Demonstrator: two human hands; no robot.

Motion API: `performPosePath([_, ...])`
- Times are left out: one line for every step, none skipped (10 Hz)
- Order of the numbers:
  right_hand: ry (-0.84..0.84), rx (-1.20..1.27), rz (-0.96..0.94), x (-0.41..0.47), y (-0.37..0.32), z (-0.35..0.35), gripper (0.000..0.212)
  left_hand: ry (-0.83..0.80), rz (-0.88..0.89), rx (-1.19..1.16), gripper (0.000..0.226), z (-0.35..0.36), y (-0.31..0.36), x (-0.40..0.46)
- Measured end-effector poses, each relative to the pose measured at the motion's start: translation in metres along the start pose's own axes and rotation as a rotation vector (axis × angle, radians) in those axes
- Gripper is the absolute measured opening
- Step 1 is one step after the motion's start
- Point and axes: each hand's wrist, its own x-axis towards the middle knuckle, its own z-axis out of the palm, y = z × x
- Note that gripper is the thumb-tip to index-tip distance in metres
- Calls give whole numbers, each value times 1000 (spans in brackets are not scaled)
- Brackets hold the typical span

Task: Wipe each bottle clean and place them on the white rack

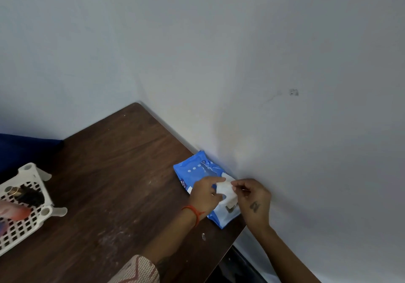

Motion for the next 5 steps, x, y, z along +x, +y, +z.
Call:
performPosePath([-1,-130,-78,1,4,5,14,19,30,56,49,2,-3,2])
performPosePath([-15,-199,-138,0,5,5,11,61,86,97,46,-2,-5,1])
performPosePath([0,-295,-241,0,1,5,9,111,142,168,40,-6,-9,-2])
performPosePath([55,-345,-345,0,-6,4,20,199,220,240,43,-12,-12,-7])
performPosePath([48,-343,-393,1,-16,7,41,252,246,257,49,-21,-8,-11])
